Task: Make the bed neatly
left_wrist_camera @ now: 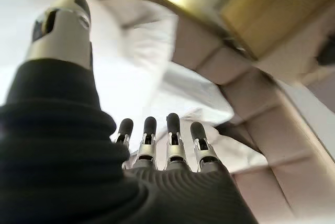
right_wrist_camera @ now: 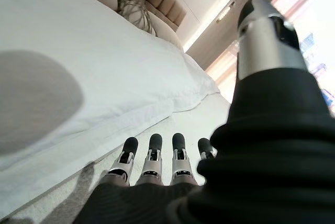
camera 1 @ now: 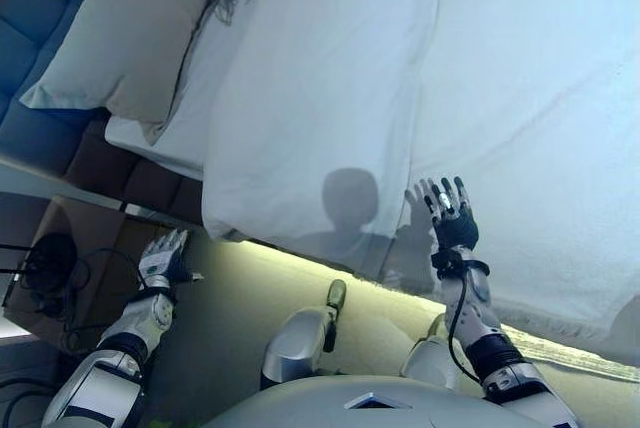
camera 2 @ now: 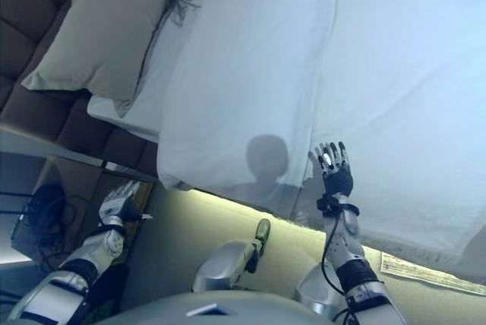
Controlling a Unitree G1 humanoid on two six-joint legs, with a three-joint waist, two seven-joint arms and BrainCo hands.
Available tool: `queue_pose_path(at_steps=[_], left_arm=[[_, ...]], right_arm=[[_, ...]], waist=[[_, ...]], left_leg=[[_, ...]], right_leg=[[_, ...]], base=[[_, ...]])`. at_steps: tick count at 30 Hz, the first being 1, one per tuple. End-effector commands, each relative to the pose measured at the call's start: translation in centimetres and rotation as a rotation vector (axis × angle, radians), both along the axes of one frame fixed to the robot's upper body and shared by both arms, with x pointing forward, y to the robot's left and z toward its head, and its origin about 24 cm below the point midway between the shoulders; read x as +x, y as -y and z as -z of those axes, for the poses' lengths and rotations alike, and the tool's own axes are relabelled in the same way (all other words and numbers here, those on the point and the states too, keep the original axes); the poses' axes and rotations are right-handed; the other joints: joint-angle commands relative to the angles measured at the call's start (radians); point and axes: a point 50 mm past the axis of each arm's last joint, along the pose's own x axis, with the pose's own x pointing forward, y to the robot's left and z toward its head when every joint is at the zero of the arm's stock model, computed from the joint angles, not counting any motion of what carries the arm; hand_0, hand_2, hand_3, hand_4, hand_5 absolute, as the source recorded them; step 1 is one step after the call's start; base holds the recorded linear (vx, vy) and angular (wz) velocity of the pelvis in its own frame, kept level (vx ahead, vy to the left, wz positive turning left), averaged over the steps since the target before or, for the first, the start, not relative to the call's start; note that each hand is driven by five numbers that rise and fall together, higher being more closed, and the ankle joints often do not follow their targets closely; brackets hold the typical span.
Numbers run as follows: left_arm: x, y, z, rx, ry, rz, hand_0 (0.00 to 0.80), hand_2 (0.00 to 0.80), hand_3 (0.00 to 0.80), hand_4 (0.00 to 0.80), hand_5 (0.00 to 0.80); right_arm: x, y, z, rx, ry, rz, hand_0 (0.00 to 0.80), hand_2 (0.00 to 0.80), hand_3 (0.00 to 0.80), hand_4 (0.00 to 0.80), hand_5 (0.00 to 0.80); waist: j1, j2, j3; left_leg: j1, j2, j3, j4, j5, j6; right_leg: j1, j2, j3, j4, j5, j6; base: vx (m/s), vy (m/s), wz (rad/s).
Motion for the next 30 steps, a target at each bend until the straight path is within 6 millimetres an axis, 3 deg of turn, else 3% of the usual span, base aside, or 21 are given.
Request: queue_pose_path(at_steps=[1,5,9,13,22,28,30], left_arm=[[2.5,-1.1,-3.2,-0.201,0.219,-0.096,0.000,0.000,0.000,0.000,0.000],[4.3,1.4,-5.7,-0.524,0.340,-0.008,0.000,0.000,0.000,0.000,0.000],[4.7,4.1,-6.2,-0.742,0.360,0.047,0.000,0.000,0.000,0.000,0.000],[4.3,5.9,-6.6,-1.095,0.306,0.067,0.000,0.000,0.000,0.000,0.000],[3.4,6.0,-7.6,-1.368,0.281,0.087,0.000,0.000,0.000,0.000,0.000],[2.7,5.4,-7.6,-1.480,0.290,-0.008,0.000,0.000,0.000,0.000,0.000],[2.5,5.4,-7.5,-1.502,0.285,-0.020,0.000,0.000,0.000,0.000,0.000]], right_arm=[[0.1,-0.7,-2.0,0.036,0.129,0.040,0.000,0.000,0.000,0.000,0.000],[-0.3,-0.8,-2.2,0.060,0.142,0.089,0.000,0.000,0.000,0.000,0.000],[-0.3,-0.8,-2.4,0.032,0.126,0.116,0.000,0.000,0.000,0.000,0.000],[-0.2,-0.5,-2.5,-0.001,0.078,0.158,0.000,0.000,0.000,0.000,0.000],[-1.2,0.6,-1.2,-0.015,-0.034,0.197,0.000,0.000,0.000,0.000,0.000],[-1.6,0.7,-0.1,0.093,-0.057,0.134,0.000,0.000,0.000,0.000,0.000],[-2.0,0.7,0.3,0.056,-0.103,0.130,0.000,0.000,0.000,0.000,0.000]], waist=[[0.035,-0.040,0.006],[0.064,-0.066,0.002],[0.076,-0.083,-0.007],[0.088,-0.105,-0.023],[0.086,-0.186,-0.094],[0.062,-0.207,-0.145],[0.056,-0.211,-0.158]], left_leg=[[-0.022,0.012,-0.041,-0.060,0.065,0.005],[-0.023,0.010,-0.057,-0.051,0.058,0.010],[-0.016,0.011,-0.063,-0.047,0.056,0.014],[0.013,0.031,-0.054,-0.070,0.063,0.010],[0.077,0.094,-0.011,-0.140,0.089,-0.014],[0.135,0.139,0.050,-0.195,0.106,-0.028],[0.137,0.144,0.062,-0.200,0.108,-0.032]], right_leg=[[0.058,-0.097,0.039,0.041,0.073,0.064],[0.070,-0.089,0.026,0.037,0.089,0.065],[0.091,-0.077,0.019,0.020,0.095,0.060],[0.129,-0.044,0.011,-0.031,0.089,0.051],[0.196,0.028,0.004,-0.101,0.073,0.035],[0.234,0.076,0.019,-0.146,0.053,0.020],[0.247,0.089,0.015,-0.161,0.050,0.020]], base=[[-0.005,-0.210,0.01],[-0.012,-0.205,0.10],[0.001,-0.173,0.10],[-0.001,-0.206,0.01],[-0.021,-0.204,-0.06],[-0.027,-0.142,-0.14],[-0.059,-0.127,-0.10]])
